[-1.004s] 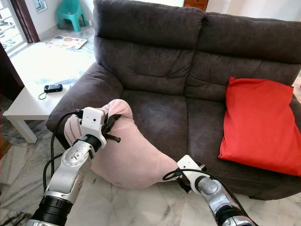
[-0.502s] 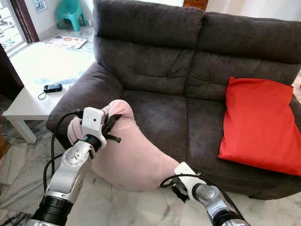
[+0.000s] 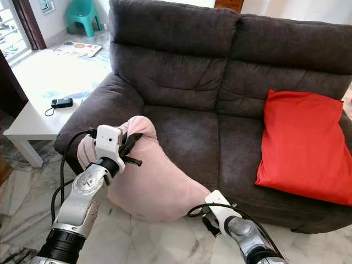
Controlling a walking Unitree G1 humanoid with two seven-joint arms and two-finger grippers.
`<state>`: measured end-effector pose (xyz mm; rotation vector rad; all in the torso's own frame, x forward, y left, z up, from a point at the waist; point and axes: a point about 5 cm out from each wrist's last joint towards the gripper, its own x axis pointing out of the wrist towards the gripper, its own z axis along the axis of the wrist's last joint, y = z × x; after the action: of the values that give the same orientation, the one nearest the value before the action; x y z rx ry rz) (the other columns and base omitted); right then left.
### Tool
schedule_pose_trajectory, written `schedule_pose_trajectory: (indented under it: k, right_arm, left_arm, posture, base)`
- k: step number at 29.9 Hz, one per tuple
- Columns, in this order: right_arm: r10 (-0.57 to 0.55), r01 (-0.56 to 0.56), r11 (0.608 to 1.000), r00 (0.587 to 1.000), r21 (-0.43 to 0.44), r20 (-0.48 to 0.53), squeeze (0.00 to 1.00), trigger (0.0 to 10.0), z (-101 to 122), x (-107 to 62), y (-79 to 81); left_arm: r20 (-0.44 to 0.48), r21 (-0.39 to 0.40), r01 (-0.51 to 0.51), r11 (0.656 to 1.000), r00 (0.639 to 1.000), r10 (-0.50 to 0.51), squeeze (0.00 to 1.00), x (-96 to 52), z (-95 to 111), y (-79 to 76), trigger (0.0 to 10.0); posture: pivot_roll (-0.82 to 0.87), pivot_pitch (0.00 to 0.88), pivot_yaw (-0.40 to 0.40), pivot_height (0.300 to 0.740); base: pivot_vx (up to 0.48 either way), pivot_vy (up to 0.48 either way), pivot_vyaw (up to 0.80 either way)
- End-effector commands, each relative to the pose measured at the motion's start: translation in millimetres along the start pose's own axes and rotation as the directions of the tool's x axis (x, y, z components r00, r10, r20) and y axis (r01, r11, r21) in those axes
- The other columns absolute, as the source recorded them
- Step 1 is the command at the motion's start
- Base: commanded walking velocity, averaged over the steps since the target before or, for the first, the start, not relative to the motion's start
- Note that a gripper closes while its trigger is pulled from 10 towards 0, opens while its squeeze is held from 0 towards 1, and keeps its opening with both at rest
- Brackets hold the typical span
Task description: Move the pillow to the sofa from floor
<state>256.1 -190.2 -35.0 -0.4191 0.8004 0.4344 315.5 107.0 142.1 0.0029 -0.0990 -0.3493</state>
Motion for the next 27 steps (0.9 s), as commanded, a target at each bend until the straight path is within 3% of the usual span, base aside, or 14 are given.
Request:
schedule_pose_trajectory:
  k: [1,8,11,15,22,27]
  right_arm:
    - [0.011,-0.011,1.000,1.000,0.014,-0.005,0.00,10.0,-2.7,-0.5,0.6]
    - [-0.024,0.024,1.000,1.000,0.008,0.013,0.00,10.0,0.5,0.2,-0.4]
    - [-0.098,0.099,0.995,0.995,-0.015,0.035,0.00,10.0,5.2,-0.3,-6.6]
    - [-0.195,0.194,0.981,0.979,0.026,0.052,0.00,10.0,9.9,-1.8,-16.6]
    - [-0.108,0.107,0.994,0.993,0.017,0.044,0.00,10.0,6.0,0.9,-4.1]
    - [-0.023,0.020,0.998,0.998,0.059,0.056,0.00,10.0,4.2,3.3,9.0]
  left_arm:
    - [0.132,0.017,0.030,0.999,0.991,-0.032,0.00,6.0,32.1,-4.8,10.0]
    - [0.132,0.010,0.035,0.999,0.991,-0.036,0.00,5.6,32.6,-5.2,10.0]
    - [0.131,0.005,0.044,0.999,0.990,-0.044,0.00,5.5,32.5,-6.2,10.0]
    - [0.130,0.003,0.051,0.999,0.990,-0.051,0.00,5.3,32.7,-6.9,10.0]
    - [0.132,-0.004,0.064,0.998,0.989,-0.063,0.00,4.6,34.2,-8.6,10.0]
    - [0.143,-0.018,0.074,0.997,0.987,-0.071,0.00,4.4,36.7,-9.8,10.0]
  posture:
    - [0.10,0.000,-0.096,0.740]
    - [0.11,0.000,-0.098,0.740]
    - [0.11,0.000,-0.099,0.740]
    - [0.11,0.000,-0.099,0.740]
    - [0.12,0.000,-0.100,0.740]
    - [0.12,0.000,-0.100,0.740]
  base:
    - [0.000,0.000,0.00]
    - [0.000,0.000,0.00]
    - [0.000,0.000,0.00]
    - [0.000,0.000,0.00]
    - [0.000,0.000,0.00]
    - [0.000,0.000,0.00]
